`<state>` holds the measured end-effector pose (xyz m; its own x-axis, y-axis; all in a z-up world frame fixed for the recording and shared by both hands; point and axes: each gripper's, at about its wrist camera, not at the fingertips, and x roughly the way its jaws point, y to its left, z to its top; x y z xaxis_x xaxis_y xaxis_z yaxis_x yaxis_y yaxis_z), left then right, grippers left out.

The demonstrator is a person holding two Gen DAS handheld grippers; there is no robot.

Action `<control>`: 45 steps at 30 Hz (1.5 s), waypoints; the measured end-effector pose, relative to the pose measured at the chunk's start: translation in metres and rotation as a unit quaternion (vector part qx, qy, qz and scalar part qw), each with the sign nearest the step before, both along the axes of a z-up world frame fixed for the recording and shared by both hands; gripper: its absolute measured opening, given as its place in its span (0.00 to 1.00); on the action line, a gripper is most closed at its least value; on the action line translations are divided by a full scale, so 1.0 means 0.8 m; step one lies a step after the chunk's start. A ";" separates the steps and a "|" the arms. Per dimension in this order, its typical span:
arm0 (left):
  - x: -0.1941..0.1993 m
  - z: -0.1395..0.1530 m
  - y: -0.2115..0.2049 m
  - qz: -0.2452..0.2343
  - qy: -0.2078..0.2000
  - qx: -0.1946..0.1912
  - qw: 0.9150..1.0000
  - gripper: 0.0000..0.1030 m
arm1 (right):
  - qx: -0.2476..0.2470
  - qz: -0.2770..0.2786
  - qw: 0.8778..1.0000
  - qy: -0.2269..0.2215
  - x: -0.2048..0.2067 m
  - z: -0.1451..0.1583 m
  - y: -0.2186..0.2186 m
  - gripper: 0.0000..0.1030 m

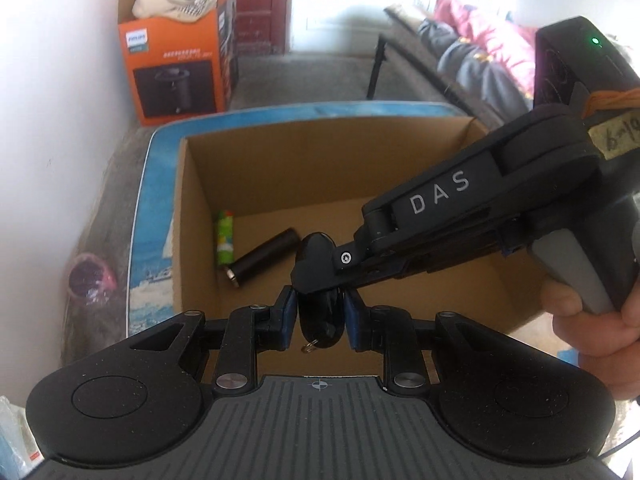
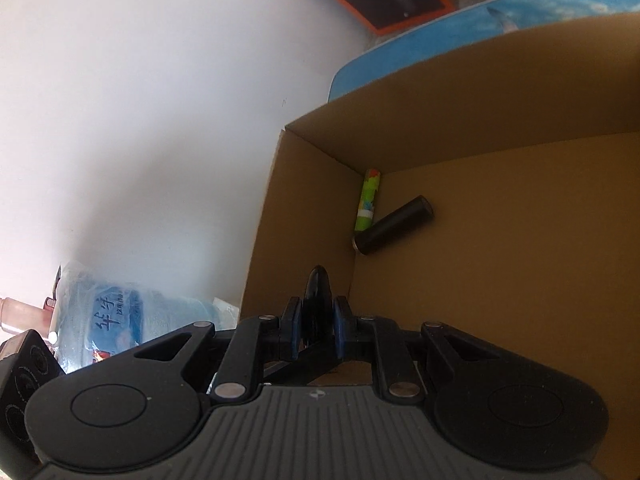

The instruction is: Organize rigid objects

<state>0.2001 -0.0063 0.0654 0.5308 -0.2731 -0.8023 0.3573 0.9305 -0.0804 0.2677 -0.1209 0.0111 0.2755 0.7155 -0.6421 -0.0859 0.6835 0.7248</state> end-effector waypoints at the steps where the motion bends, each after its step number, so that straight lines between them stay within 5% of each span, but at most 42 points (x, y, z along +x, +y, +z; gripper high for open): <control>1: 0.003 -0.003 0.003 0.001 0.007 0.004 1.000 0.24 | -0.002 0.007 1.000 0.008 0.008 -0.006 0.005 0.17; 10: 0.008 -0.003 0.016 0.013 0.019 0.004 1.000 0.36 | -0.050 0.051 0.995 0.071 0.053 -0.047 0.047 0.19; 13: 0.006 0.003 0.019 0.015 0.010 -0.010 1.000 0.44 | -0.049 0.054 0.994 0.076 0.054 -0.049 0.051 0.29; 15: -0.001 0.011 0.020 0.013 -0.006 -0.016 1.000 0.49 | -0.061 0.048 0.995 0.062 0.052 -0.043 0.050 0.59; 16: -0.008 0.015 0.021 0.011 -0.017 -0.021 1.000 0.53 | -0.064 0.043 0.996 0.049 0.048 -0.038 0.048 0.63; 22: -0.063 0.053 0.027 -0.004 -0.097 -0.063 0.993 0.68 | -0.048 0.016 0.999 -0.016 0.017 0.021 0.015 0.63; 27: -0.119 0.082 0.036 -0.013 -0.157 -0.101 0.982 0.90 | -0.055 -0.008 0.993 -0.106 -0.065 0.088 -0.022 0.73; 33: -0.180 0.081 0.037 -0.006 -0.172 -0.130 0.976 0.97 | -0.087 -0.038 0.971 -0.220 -0.186 0.148 -0.060 0.98; 36: -0.198 0.065 0.037 0.001 -0.161 -0.146 0.976 1.00 | -0.134 -0.053 0.954 -0.264 -0.241 0.157 -0.072 1.00; 45: -0.226 -0.023 0.012 0.000 -0.049 -0.172 0.984 1.00 | -0.329 -0.099 0.886 -0.312 -0.340 0.102 -0.060 1.00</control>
<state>0.0193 0.0036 0.0470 0.6002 -0.5200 -0.6078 0.3792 0.8540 -0.3563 -0.0043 -0.1688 0.0929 0.8016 0.1412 -0.5810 -0.1601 0.9869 0.0190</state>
